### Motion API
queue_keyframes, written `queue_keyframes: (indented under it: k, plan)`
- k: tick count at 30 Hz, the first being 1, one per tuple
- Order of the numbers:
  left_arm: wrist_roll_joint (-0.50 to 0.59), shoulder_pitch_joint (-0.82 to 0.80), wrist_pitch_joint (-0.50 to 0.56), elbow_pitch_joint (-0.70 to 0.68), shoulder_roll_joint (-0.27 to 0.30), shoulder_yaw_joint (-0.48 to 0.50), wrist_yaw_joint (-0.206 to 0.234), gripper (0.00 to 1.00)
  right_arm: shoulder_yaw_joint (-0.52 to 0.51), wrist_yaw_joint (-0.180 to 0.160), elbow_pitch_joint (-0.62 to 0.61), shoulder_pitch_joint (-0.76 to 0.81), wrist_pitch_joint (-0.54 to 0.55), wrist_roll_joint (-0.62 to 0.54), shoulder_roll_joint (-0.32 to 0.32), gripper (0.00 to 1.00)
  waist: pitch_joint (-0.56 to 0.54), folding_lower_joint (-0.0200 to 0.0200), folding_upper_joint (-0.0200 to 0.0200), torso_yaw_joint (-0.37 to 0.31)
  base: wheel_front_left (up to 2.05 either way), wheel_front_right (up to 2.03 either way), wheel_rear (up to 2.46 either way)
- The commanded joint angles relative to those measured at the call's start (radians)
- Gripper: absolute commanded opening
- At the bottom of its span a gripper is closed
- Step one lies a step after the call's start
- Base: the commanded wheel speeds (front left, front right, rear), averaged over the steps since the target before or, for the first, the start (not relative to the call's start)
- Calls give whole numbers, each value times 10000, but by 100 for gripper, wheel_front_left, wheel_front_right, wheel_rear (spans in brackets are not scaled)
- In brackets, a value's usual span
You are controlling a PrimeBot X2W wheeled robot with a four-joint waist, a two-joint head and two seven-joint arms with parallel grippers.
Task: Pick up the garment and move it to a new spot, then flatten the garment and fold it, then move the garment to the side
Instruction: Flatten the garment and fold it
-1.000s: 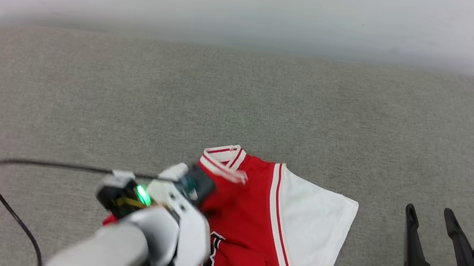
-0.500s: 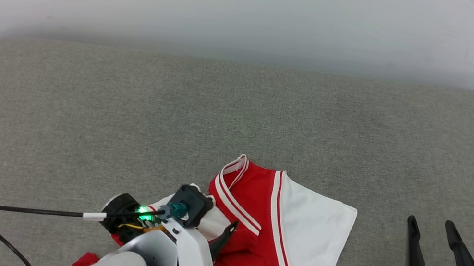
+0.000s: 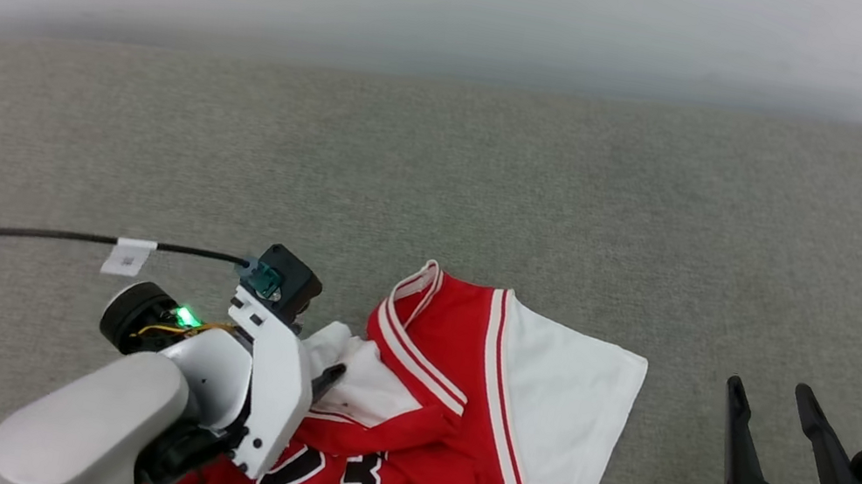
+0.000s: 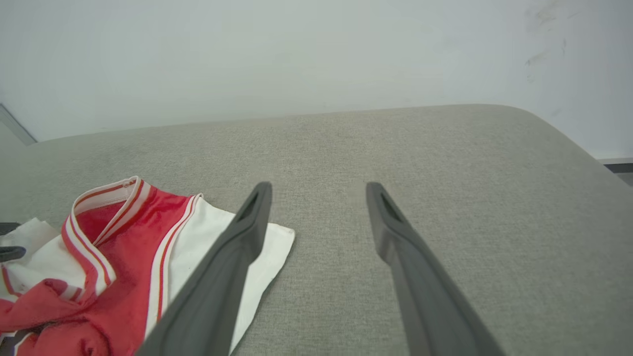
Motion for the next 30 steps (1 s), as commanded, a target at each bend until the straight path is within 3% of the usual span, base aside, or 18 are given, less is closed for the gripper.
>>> queue_keyframes:
  k: [1, 3, 4, 5, 8, 11, 15, 24, 27, 30]
  plan:
    - [-160, -139, 297, 173, 79, -93, -190, 100, 37, -3, 46, -158, -82, 76, 6, 100, 187, 0, -1, -188, 0, 0, 0]
    - [-367, -287, 712, 392, 114, -165, -493, 100, 73, -3, 130, -205, -132, 100, 6, 100, 284, 0, -1, -323, 0, 0, 0]
    - [-443, -343, 868, 472, 106, -205, -594, 91, 49, -3, 180, -203, -174, 104, 4, 100, 329, 0, -1, -365, 0, 0, 0]
    - [-460, -413, 968, 550, 129, -235, -657, 62, 43, -3, 222, -228, -173, 106, 6, 100, 377, 0, -1, -412, 0, 0, 0]
    - [-499, -495, 1090, 662, 114, -313, -800, 0, 21, -3, 300, -324, -230, 85, 6, 100, 459, 0, -1, -508, 0, 0, 0]
    - [-332, -645, 818, 642, 131, -225, -729, 0, -34, -3, 351, -311, -265, 73, 6, 100, 463, 0, -1, -518, 0, 0, 0]
    - [-121, -702, 39, 609, 196, 150, -287, 0, -174, -3, 340, -319, -194, 24, 6, 100, 395, 0, -1, -380, 0, 0, 0]
    - [-812, 787, -2892, 933, 436, 2363, 1910, 0, -288, -3, 191, -359, -49, -56, 4, 100, 342, 0, -1, 5, 0, 0, 0]
    - [-1513, 1860, -3462, 1111, 346, 3005, 2325, 0, -318, -3, 153, -278, -20, -84, 6, 100, 355, 0, -1, 105, 0, 0, 0]
    - [-2075, 2709, -3578, 1279, 217, 3257, 2383, 0, -387, -3, 86, -217, 38, -102, 6, 100, 388, 0, -1, 216, 0, 0, 0]
